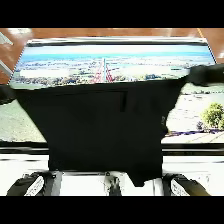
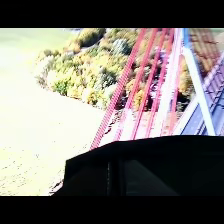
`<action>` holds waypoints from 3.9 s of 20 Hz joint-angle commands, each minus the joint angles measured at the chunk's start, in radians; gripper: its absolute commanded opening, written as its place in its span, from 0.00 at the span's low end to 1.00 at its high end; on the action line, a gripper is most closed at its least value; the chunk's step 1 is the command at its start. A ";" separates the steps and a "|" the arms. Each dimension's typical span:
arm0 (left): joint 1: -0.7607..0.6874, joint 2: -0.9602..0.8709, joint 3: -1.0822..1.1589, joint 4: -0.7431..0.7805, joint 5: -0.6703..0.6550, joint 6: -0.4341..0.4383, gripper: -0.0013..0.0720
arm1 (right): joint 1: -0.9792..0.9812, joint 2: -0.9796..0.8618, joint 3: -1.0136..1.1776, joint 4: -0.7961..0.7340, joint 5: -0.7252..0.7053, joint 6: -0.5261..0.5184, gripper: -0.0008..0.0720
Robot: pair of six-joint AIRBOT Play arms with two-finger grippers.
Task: Fold the shirts.
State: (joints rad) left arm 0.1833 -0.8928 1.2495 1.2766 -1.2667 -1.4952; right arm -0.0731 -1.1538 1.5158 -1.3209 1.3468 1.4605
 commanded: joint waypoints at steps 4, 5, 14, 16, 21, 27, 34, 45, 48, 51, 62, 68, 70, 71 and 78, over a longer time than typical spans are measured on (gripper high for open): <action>-0.001 -0.472 -0.023 -0.135 0.267 -0.008 0.08 | 0.000 -0.447 -0.067 0.236 -0.432 0.005 0.10; -0.005 -0.527 -0.010 -0.160 0.302 0.027 0.08 | 0.000 -0.488 -0.067 0.286 -0.496 0.003 0.10; -0.059 -0.726 0.058 -0.196 0.727 0.100 0.08 | 0.056 -0.633 -0.067 0.352 -0.858 -0.248 0.10; -0.059 -0.741 0.058 -0.196 0.762 0.099 0.08 | 0.066 -0.644 -0.067 0.351 -0.909 -0.243 0.10; -0.056 -0.769 0.058 -0.187 0.592 0.100 0.08 | 0.060 -0.644 -0.067 0.348 -0.777 -0.231 0.10; -0.007 -0.763 0.059 -0.150 0.274 0.100 0.08 | -0.003 -0.599 -0.067 0.261 -0.416 -0.066 0.10; 0.005 -0.765 0.058 -0.087 0.076 0.096 0.08 | -0.014 -0.603 -0.070 0.139 -0.131 0.015 0.10; 0.005 -0.780 0.058 -0.087 0.035 0.042 0.12 | 0.007 -0.603 -0.165 0.113 -0.118 0.092 0.19; 0.021 -0.767 0.060 -0.086 0.011 0.043 0.73 | 0.018 -0.595 -0.154 0.176 -0.132 0.061 0.80; 0.090 -0.701 0.059 -0.064 -0.097 0.062 0.73 | -0.012 -0.523 -0.121 0.132 -0.027 0.027 0.80; 0.346 -0.442 -0.456 -0.020 -0.204 0.232 0.96 | -0.294 -0.205 -0.509 0.161 0.089 -0.116 0.80; 0.346 -0.438 -0.625 -0.053 -0.016 0.246 0.96 | -0.294 -0.177 -0.604 0.206 0.034 -0.156 0.79; 0.346 -0.438 -0.649 -0.116 0.035 0.258 0.96 | -0.294 -0.177 -0.604 0.213 0.029 -0.156 0.79; 0.343 -0.438 -0.658 -0.148 0.054 0.267 0.95 | -0.294 -0.177 -0.604 0.215 0.029 -0.153 0.79; 0.301 -0.437 -0.690 -0.177 0.113 0.260 0.38 | -0.294 -0.177 -0.604 0.216 0.043 -0.130 0.79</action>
State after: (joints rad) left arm 0.4908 -1.3289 0.5705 1.1061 -1.2232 -1.2263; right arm -0.3664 -1.3315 0.9134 -1.1065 1.3823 1.3228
